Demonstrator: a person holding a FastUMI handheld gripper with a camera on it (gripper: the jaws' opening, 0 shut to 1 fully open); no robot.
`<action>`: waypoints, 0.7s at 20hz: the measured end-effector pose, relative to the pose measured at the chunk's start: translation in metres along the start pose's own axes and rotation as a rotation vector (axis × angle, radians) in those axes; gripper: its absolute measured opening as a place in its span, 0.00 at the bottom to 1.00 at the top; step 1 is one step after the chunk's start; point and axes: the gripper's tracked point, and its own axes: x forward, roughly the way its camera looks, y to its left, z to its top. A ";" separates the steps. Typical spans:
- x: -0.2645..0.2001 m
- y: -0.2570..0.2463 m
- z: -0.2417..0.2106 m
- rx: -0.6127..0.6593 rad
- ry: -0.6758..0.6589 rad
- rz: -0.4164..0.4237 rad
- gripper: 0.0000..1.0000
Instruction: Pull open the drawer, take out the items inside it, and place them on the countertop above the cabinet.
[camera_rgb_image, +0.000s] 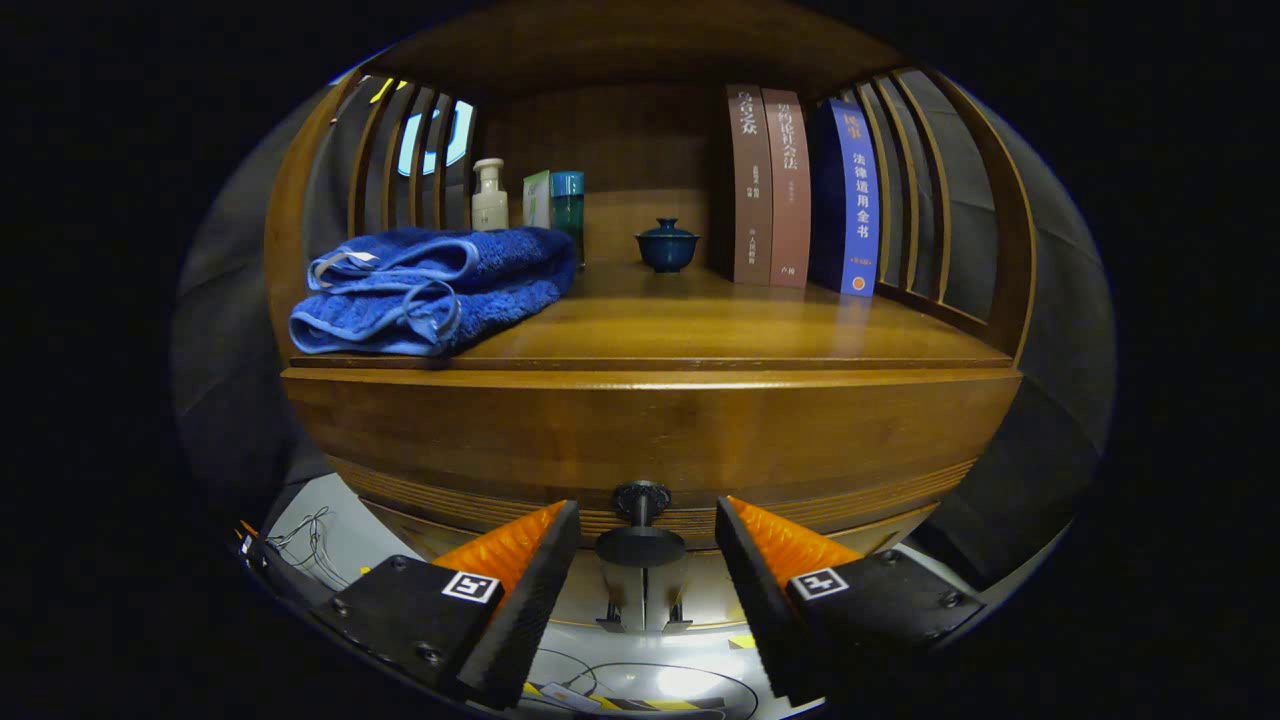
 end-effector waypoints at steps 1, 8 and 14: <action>0.001 0.001 -0.004 0.007 0.014 0.004 0.82; 0.003 0.003 -0.007 -0.002 0.029 0.027 0.43; -0.019 0.002 -0.011 -0.010 0.031 0.039 0.43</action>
